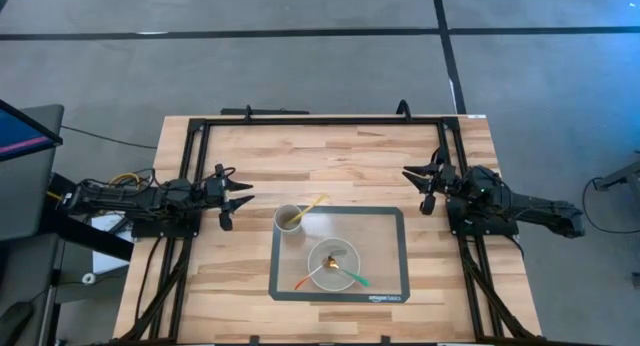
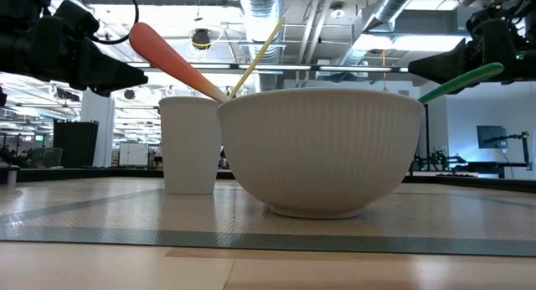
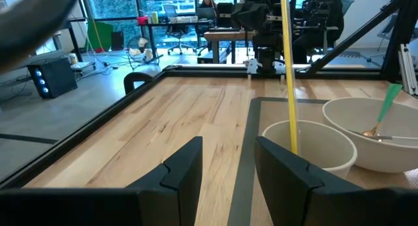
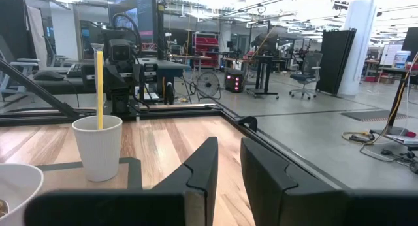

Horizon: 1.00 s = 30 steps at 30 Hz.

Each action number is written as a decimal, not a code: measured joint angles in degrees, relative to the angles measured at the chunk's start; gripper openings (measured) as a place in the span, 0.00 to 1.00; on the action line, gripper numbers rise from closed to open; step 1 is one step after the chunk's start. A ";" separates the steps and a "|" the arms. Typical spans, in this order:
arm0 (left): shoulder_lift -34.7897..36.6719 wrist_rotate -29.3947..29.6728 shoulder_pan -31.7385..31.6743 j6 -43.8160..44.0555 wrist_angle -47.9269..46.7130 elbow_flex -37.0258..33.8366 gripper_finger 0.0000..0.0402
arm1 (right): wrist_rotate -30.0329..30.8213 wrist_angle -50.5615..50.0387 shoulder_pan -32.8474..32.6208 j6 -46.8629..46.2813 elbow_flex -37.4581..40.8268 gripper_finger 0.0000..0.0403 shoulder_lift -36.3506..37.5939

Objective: Pick & Place Utensil
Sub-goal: Return to Home Position

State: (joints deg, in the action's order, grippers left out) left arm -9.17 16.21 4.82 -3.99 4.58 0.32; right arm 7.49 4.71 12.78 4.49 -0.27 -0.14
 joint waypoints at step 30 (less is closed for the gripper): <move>0.02 0.00 0.01 0.00 0.66 0.00 0.35 | 0.00 0.00 0.02 0.00 0.00 0.15 0.00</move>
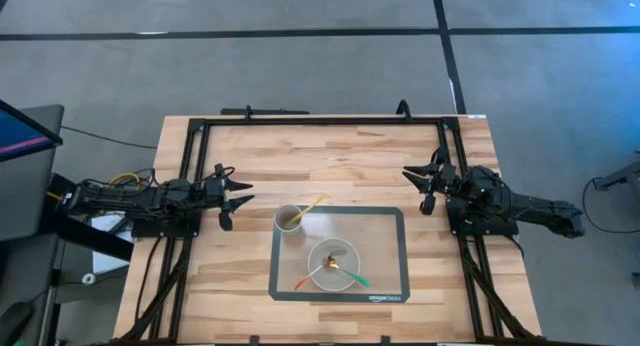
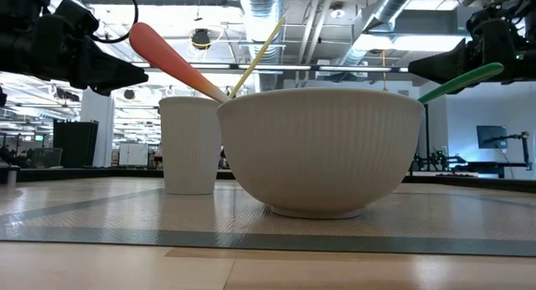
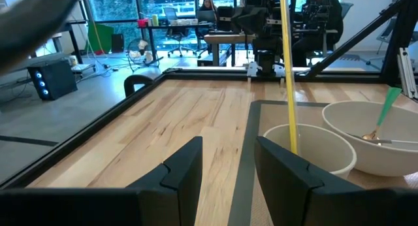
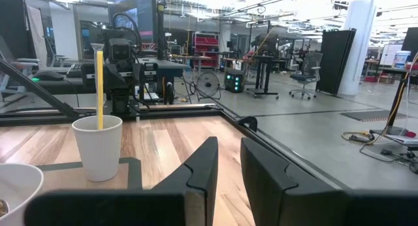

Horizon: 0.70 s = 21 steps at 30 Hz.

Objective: Pick & Place Utensil
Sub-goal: Return to Home Position

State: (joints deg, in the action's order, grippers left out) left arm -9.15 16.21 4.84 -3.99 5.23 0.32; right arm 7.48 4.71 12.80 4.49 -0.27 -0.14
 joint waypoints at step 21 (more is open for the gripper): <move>0.00 0.01 -0.02 0.01 0.39 0.00 0.35 | 0.00 0.00 -0.02 0.00 0.00 0.15 0.00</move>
